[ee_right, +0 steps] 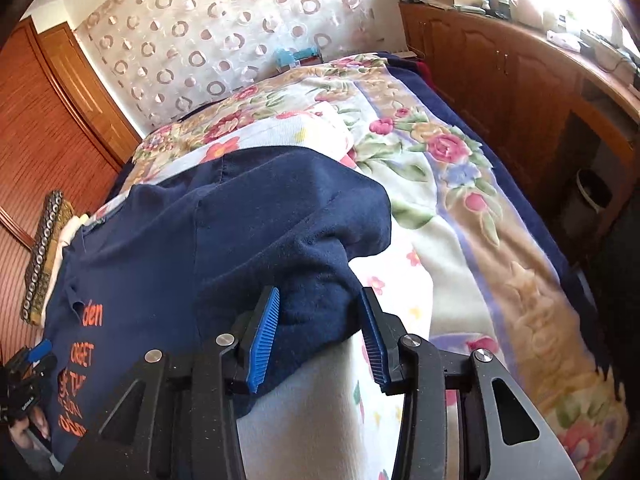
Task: Fold small clothes
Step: 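Fold the grasped side over the print with the right tool, release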
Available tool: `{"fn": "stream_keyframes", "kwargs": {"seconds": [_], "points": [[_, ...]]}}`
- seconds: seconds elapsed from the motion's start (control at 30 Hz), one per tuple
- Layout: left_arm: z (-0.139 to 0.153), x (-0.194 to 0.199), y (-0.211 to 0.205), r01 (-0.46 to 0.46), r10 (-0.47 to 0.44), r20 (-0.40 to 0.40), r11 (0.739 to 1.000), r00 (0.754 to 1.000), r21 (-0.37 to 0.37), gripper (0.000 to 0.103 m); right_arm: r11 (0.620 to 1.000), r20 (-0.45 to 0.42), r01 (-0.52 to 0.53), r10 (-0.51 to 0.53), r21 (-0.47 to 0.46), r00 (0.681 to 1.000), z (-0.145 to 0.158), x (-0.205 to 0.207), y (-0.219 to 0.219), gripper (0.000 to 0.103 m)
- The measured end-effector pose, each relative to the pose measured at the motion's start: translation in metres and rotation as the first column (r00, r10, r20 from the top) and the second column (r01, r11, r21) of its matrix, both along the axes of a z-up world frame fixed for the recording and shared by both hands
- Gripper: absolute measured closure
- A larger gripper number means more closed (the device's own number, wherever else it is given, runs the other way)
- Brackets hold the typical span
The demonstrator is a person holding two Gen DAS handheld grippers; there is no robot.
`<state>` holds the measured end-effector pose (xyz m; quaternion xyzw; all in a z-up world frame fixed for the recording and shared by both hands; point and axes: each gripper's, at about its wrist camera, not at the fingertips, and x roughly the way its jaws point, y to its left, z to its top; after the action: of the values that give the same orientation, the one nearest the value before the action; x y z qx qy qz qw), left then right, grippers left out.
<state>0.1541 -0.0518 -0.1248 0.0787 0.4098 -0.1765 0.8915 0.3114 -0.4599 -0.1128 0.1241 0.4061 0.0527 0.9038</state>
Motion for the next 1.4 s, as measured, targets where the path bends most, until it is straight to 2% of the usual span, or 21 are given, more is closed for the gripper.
{"fn": "stream_keyframes", "kwargs": {"seconds": [0.23,0.3,0.4,0.47,0.5,0.63,0.87,0.97,1.2,1.3,1.4], "points": [[-0.004,0.003,0.001,0.007,-0.008,-0.019,0.999,1.0,-0.035,0.061,0.999,-0.011,-0.002,0.003,0.039,1.0,0.0,-0.002,-0.004,0.061],[-0.004,0.003,0.001,0.019,-0.02,-0.025,0.999,0.999,-0.045,0.056,0.999,0.002,-0.016,0.016,0.033,1.0,0.001,-0.003,-0.003,0.064],[-0.005,0.001,-0.005,0.036,-0.036,-0.02,0.999,0.999,-0.015,0.05,1.0,0.029,-0.015,0.016,-0.025,0.999,0.004,-0.008,0.005,0.077],[-0.005,0.001,-0.007,0.04,-0.04,-0.017,0.999,0.999,-0.006,0.05,0.996,0.049,-0.009,0.014,-0.086,0.999,0.007,-0.011,0.01,0.092],[-0.005,0.001,-0.006,0.04,-0.041,-0.02,0.999,0.999,-0.011,0.049,0.995,0.07,-0.013,0.02,-0.103,0.997,0.01,-0.014,0.012,0.095],[-0.006,0.0,-0.01,0.066,-0.066,-0.027,0.998,0.997,-0.009,0.039,0.985,0.158,-0.025,0.053,-0.173,0.986,0.029,-0.026,0.025,0.097],[-0.005,-0.001,-0.01,0.065,-0.065,-0.023,0.998,0.998,-0.001,0.039,0.962,0.251,-0.127,0.189,-0.243,0.95,0.056,-0.05,0.07,0.097],[-0.005,-0.001,-0.011,0.065,-0.065,-0.022,0.998,0.998,0.0,0.039,0.946,0.233,-0.21,0.268,-0.246,0.935,0.053,-0.058,0.094,0.097],[-0.004,-0.002,-0.01,0.064,-0.064,-0.02,0.998,0.998,0.005,0.038,0.903,0.087,-0.343,0.375,-0.259,0.923,0.007,-0.075,0.134,0.097],[-0.004,-0.002,-0.01,0.064,-0.064,-0.02,0.998,0.998,0.005,0.038,0.901,0.084,-0.367,0.395,-0.232,0.915,0.001,-0.085,0.137,0.096],[-0.004,-0.002,-0.01,0.064,-0.064,-0.021,0.998,0.998,0.005,0.038,0.905,0.118,-0.366,0.396,-0.217,0.91,0.009,-0.088,0.132,0.094]]}}
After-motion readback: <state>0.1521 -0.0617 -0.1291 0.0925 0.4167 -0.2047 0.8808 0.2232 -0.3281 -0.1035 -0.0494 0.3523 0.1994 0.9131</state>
